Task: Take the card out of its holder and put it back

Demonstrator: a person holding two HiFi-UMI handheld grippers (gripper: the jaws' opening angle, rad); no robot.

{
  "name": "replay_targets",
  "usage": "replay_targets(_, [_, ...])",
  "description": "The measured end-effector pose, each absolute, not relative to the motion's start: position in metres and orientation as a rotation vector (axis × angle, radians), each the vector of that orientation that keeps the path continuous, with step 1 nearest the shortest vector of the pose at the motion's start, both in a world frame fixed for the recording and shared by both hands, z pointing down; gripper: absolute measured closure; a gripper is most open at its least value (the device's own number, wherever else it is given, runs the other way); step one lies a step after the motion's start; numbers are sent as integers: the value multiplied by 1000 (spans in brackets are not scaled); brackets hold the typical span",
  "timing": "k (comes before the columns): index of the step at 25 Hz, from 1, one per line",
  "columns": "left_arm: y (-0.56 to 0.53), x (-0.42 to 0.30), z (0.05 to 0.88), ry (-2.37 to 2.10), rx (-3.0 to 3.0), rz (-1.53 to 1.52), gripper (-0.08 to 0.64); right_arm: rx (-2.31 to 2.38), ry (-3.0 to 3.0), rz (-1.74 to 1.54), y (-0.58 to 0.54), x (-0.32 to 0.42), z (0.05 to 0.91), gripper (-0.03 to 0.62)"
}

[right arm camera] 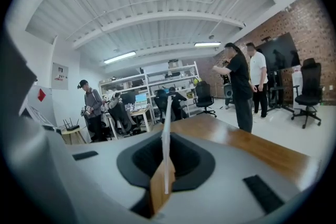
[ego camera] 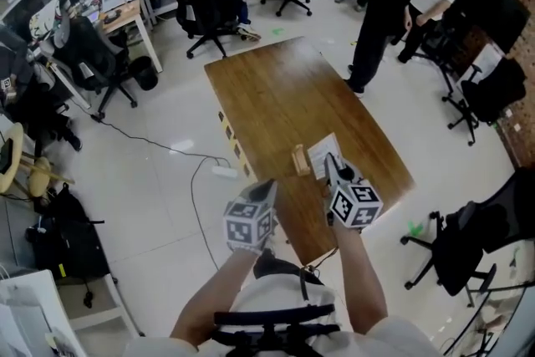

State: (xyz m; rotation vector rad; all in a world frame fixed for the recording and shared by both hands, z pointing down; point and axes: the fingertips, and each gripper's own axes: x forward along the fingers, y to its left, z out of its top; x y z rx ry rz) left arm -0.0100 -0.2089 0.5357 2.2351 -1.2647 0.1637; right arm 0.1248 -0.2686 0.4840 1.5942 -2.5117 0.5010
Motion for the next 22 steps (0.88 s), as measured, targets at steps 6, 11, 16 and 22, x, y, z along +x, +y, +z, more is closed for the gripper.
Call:
replay_targets(6, [-176,-16,519,-1299,2252,130,571,1583,-2532,487,-215,128,464,577])
replay_targets(11, [-149,-20,514,-1305,2251,95,571,1568,-2532,521,-168,126,469,577])
replay_targets(16, [-131,-20,513,-1307,2241,81,569,1593,-2514,598,-138,124,486,577])
replay_targets(22, [-117,-7,519,-1307,2238,77,569,1573,-2507,662,-121,128,502,577])
